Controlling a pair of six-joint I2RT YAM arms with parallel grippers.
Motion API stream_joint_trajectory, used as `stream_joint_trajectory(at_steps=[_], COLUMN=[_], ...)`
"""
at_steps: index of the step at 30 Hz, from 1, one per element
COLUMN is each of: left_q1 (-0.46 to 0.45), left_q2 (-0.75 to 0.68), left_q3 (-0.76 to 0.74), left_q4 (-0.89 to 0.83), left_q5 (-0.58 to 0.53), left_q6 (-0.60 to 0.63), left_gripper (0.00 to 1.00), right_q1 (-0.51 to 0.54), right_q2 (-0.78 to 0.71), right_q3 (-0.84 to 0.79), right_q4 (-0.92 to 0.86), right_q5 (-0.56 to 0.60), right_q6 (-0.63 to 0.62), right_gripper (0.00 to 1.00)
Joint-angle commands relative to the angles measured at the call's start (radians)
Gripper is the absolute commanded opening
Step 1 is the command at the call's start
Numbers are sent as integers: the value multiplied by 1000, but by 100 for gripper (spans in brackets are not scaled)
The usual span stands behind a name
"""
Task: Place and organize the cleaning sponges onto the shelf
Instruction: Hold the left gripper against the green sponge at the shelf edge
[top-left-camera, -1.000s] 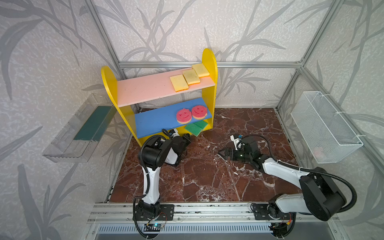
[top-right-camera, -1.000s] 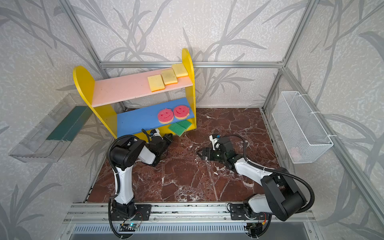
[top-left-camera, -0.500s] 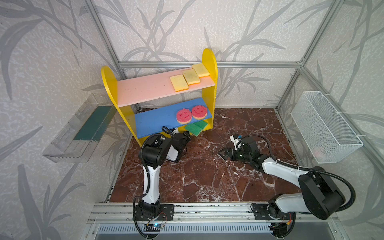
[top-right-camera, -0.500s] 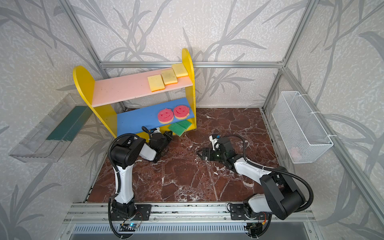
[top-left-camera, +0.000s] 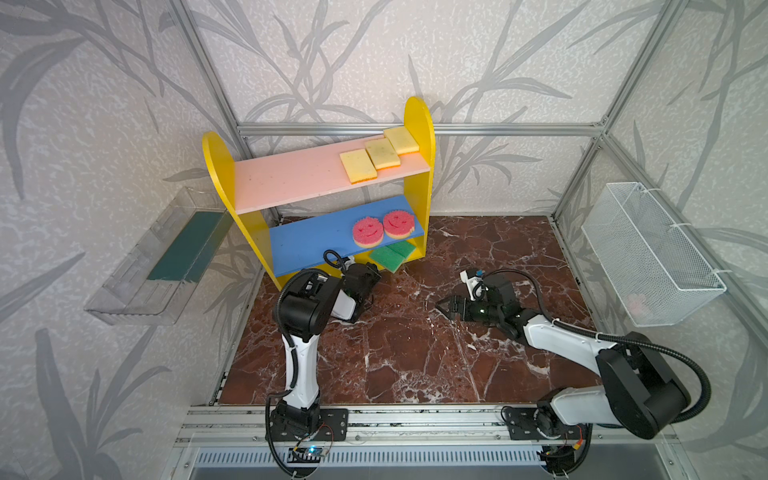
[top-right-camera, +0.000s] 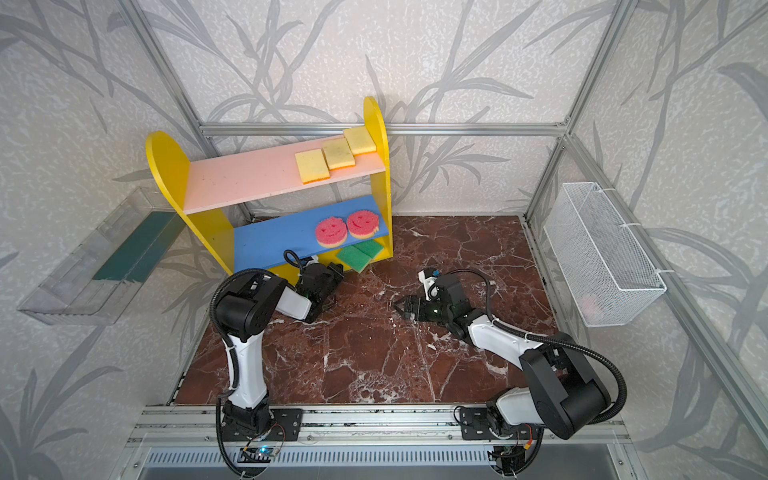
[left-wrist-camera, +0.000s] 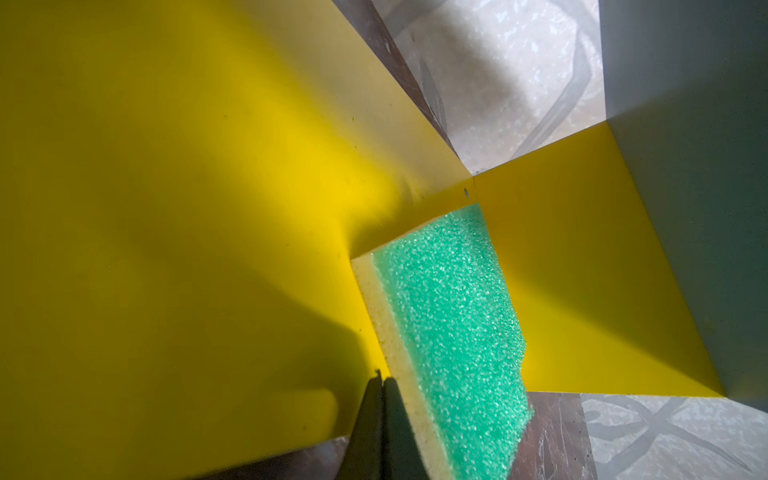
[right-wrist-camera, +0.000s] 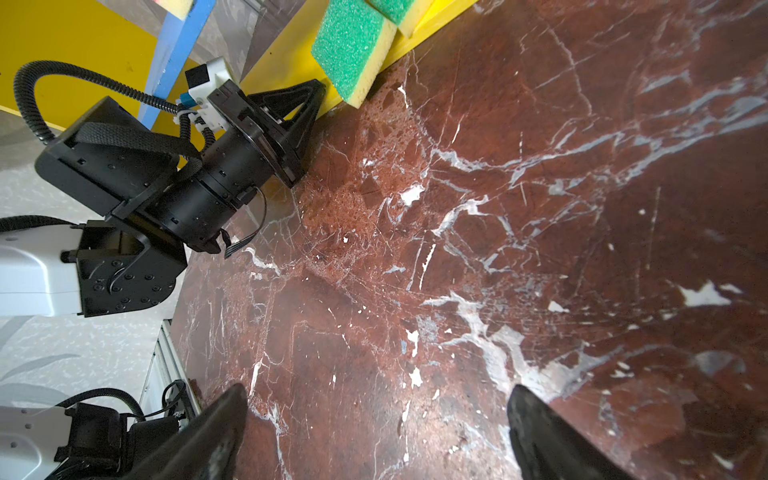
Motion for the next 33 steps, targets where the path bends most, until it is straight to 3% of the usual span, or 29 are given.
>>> stream_joint_trajectory(at_steps=[1, 20, 33], left_q1=[4, 4, 19], left_q2=[-7, 80, 83], left_q3=[5, 181, 205], left_q4=[-101, -198, -214], left_q5=[-2, 42, 31], left_q6=[10, 17, 22], left_gripper=[0, 0, 0], right_q1=[0, -1, 0], right_q2=[8, 17, 48], right_q3=[-9, -6, 3], right_q4=[25, 29, 28], right_q5=[-6, -6, -6], right_q6=[3, 5, -6], right_gripper=[96, 96, 94])
